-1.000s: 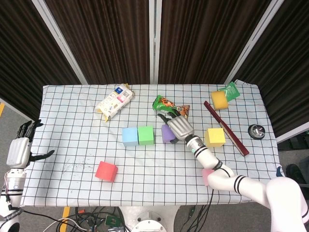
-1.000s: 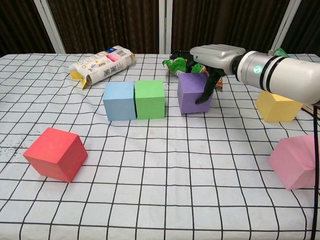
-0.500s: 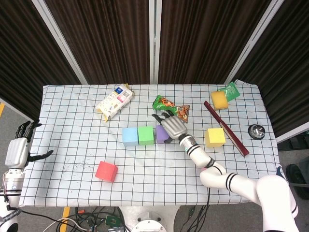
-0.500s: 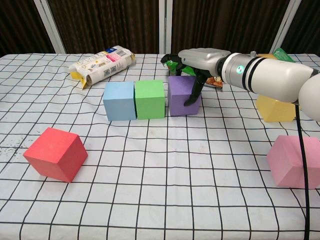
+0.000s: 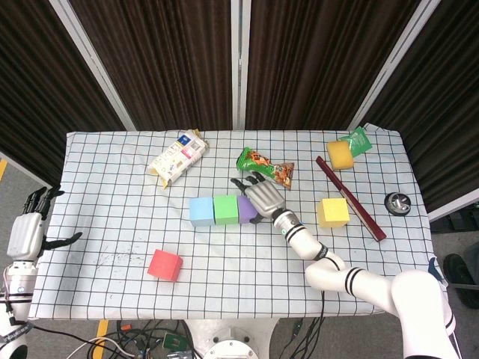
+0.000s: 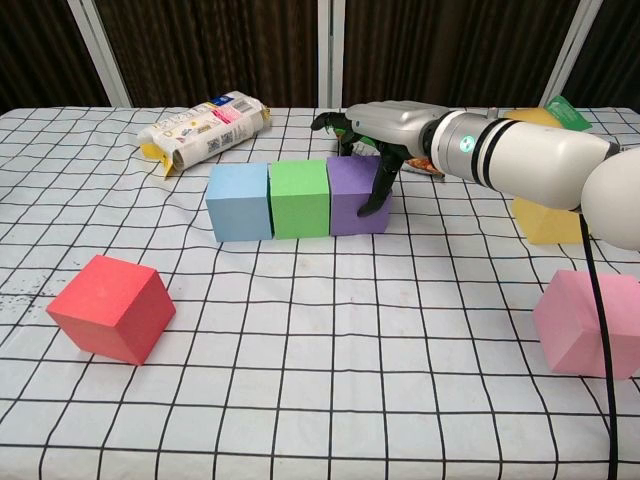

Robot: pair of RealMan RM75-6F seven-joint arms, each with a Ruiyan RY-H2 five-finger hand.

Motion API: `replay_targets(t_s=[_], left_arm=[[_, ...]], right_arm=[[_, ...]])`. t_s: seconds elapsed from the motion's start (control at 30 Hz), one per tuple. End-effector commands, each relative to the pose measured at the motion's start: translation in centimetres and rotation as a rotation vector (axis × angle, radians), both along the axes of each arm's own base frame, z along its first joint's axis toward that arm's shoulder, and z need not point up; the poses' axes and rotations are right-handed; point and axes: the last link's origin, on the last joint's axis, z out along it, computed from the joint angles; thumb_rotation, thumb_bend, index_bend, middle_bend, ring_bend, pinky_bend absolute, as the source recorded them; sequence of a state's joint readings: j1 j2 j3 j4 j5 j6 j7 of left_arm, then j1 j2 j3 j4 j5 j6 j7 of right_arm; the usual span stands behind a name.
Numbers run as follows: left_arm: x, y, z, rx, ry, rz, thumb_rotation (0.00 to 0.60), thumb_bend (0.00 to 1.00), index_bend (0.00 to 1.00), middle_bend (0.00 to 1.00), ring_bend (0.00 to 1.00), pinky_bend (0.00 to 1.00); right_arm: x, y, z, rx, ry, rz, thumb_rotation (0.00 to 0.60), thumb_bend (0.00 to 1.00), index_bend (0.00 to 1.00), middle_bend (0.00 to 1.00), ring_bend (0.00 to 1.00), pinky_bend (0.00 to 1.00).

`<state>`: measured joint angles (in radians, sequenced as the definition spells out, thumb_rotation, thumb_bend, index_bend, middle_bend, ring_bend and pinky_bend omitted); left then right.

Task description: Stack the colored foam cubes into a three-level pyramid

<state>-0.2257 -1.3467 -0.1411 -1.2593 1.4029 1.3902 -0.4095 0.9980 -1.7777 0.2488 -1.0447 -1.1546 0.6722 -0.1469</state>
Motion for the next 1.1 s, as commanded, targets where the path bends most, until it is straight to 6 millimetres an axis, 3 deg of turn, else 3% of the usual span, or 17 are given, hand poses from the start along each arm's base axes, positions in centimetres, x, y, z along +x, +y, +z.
replay_targets(t_s=[0.03, 1.1], left_arm=[[0.0, 0.0, 0.0, -0.001, -0.001, 0.002, 0.6, 0.0, 0.08, 0.16, 0.03, 0.03], [-0.5, -0.1, -0.3, -0.01, -0.017, 0.015, 0.6, 0.0, 0.08, 0.16, 0.03, 0.02]], right_arm=[[0.0, 0.0, 0.0, -0.001, 0.004, -0.002, 0.6, 0.15, 0.0, 0.59, 0.12, 0.0], [0.4, -0.1, -0.8, 0.01, -0.019, -0.043, 0.6, 0.16, 0.0, 0.59, 0.12, 0.0]])
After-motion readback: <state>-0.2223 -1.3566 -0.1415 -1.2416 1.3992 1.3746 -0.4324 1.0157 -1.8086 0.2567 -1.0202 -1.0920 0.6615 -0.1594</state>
